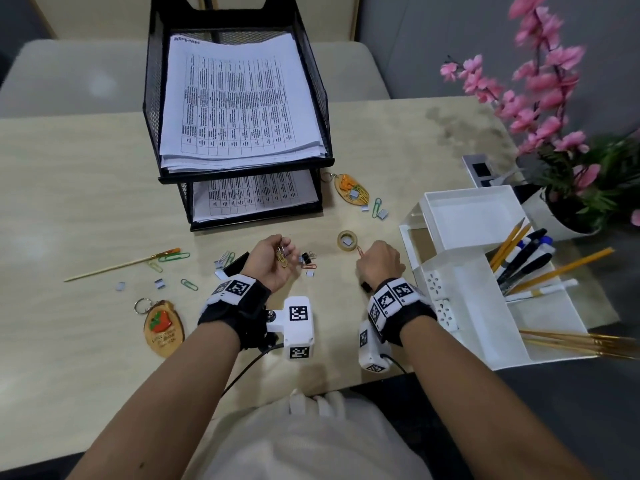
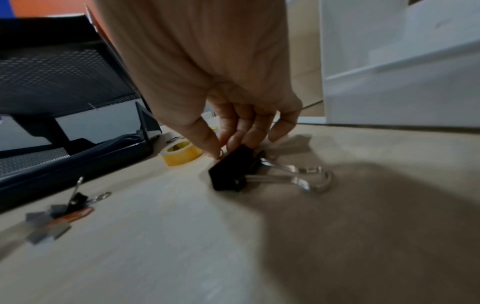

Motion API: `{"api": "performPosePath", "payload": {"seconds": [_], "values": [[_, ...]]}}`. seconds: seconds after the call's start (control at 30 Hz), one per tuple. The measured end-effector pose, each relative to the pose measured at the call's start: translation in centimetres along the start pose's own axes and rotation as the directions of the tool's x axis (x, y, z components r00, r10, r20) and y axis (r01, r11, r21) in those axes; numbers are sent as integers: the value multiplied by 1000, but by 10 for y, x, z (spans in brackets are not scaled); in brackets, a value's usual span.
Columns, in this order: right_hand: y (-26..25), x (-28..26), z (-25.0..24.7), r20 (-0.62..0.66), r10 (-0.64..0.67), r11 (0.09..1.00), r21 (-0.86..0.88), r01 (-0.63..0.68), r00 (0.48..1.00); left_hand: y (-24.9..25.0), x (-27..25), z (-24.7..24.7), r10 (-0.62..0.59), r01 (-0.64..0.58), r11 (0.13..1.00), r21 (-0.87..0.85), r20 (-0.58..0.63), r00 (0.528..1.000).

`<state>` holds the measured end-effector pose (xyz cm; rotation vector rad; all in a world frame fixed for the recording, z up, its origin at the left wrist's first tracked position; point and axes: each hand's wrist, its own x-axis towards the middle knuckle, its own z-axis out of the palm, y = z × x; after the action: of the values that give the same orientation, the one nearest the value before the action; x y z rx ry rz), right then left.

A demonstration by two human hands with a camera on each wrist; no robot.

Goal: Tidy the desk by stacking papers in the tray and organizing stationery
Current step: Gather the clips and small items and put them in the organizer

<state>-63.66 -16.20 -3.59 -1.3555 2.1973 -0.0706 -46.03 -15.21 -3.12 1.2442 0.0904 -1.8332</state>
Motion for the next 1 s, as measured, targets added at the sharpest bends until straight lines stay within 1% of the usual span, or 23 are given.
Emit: {"api": "performPosePath", "payload": {"seconds": [0.07, 0.1, 0.17, 0.23, 0.27, 0.3, 0.33, 0.37, 0.4, 0.43, 0.5, 0.57, 0.63, 0.7, 0.83, 0.9, 1.0], "values": [[-1, -2, -4, -26, -43, 994, 94, 46, 999, 0, 3, 8, 0, 0, 1000, -14, 11, 1000], [-3, -5, -7, -45, -91, 979, 177, 98, 995, -1, 5, 12, -6, 6, 1000, -15, 26, 1000], [-10, -17, -15, -52, -232, 906, 351, 236, 971, -2, 9, 19, -25, 26, 999, -18, 55, 998], [-21, -30, -25, 26, -375, 828, 459, 322, 927, -4, 13, 27, -53, 55, 998, -15, 68, 996], [-25, -31, -28, 68, -421, 803, 491, 337, 904, -4, 15, 30, -70, 70, 997, -8, 68, 995], [-29, -30, -31, 95, -451, 785, 515, 343, 888, -4, 17, 34, -88, 88, 996, 1, 62, 994], [-32, -25, -34, 107, -456, 775, 535, 336, 883, -4, 19, 37, -115, 114, 993, 17, 53, 992], [-35, -16, -38, 99, -440, 771, 552, 318, 893, -3, 20, 40, -153, 151, 988, 42, 45, 987], [-37, -4, -42, 66, -407, 772, 558, 304, 911, -2, 22, 42, -199, 195, 978, 79, 41, 979], [-39, 11, -46, 7, -368, 787, 535, 307, 930, 0, 23, 44, -239, 233, 965, 122, 42, 970], [-41, 43, -52, -121, -289, 845, 434, 312, 950, 2, 28, 45, -275, 261, 946, 193, 47, 960], [-41, 73, -51, -173, -222, 897, 349, 270, 960, 6, 34, 44, -271, 256, 944, 208, 49, 961], [-42, 91, -46, -167, -218, 928, 270, 257, 962, 11, 39, 44, -252, 237, 950, 201, 48, 967], [-42, 99, -39, -145, -263, 942, 177, 287, 954, 16, 41, 44, -226, 214, 958, 194, 46, 973], [-40, 105, -30, -112, -327, 938, 84, 337, 938, 20, 44, 45, -170, 164, 972, 170, 22, 985], [-38, 104, -28, -105, -354, 932, 41, 359, 929, 18, 47, 48, -160, 156, 977, 147, 13, 987], [-35, 101, -26, -84, -360, 933, -32, 358, 929, 14, 48, 53, -143, 143, 985, 101, -7, 990]]}}
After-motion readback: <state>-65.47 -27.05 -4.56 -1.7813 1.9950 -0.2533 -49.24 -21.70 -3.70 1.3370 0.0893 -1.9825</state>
